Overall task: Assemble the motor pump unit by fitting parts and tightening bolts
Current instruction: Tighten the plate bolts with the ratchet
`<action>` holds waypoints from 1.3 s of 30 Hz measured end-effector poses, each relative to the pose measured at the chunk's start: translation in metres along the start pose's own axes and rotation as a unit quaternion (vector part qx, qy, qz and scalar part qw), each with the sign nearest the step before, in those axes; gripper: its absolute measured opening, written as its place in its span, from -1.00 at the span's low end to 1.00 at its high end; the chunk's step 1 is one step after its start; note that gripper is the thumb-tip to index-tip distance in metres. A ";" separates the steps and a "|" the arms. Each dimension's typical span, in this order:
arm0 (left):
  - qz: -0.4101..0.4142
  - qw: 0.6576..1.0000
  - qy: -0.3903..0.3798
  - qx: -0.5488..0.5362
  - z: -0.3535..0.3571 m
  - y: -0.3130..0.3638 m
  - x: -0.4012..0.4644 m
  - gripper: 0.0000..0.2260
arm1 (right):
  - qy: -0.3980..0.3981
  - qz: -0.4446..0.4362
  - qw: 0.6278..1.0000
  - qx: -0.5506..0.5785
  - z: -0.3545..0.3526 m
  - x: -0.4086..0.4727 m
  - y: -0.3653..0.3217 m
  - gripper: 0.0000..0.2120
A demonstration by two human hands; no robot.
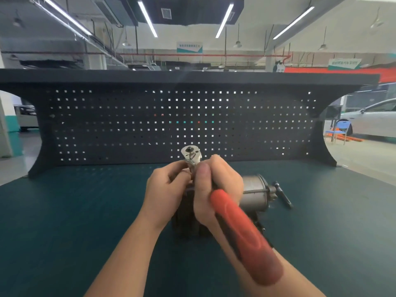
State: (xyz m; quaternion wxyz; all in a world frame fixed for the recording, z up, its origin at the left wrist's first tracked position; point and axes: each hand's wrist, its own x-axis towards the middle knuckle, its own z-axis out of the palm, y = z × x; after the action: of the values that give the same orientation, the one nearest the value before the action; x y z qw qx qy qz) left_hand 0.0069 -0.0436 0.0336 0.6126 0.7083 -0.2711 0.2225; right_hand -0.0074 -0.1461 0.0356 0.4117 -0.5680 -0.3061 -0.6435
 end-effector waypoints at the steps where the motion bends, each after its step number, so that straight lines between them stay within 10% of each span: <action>1: 0.000 1.000 -0.015 0.008 -0.002 0.000 0.001 -0.77 | -0.006 0.084 0.996 0.035 -0.004 0.004 0.003 -0.71; 8: 0.013 0.997 -0.036 0.061 -0.002 -0.003 0.010 -0.64 | -0.026 0.310 0.910 0.273 -0.021 0.025 0.033 -0.78; 16: 0.026 0.999 -0.016 -0.041 -0.003 -0.007 0.011 -0.72 | -0.008 0.297 0.923 0.245 -0.014 0.012 0.022 -0.62; 23: 0.046 0.978 -0.108 0.171 -0.015 -0.005 0.009 -0.82 | 0.074 0.357 0.879 0.307 -0.021 0.016 0.021 -0.64; 39: -0.039 0.994 -0.090 0.044 -0.014 -0.007 0.011 -0.96 | -0.016 0.394 0.861 0.322 -0.023 0.025 0.026 -0.65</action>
State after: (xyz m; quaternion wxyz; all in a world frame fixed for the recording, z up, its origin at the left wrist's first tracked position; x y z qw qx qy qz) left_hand 0.0202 -0.0302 0.0371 0.5619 0.7620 -0.2872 0.1451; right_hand 0.0039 -0.1827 0.0549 0.7859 -0.4870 -0.2533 -0.2844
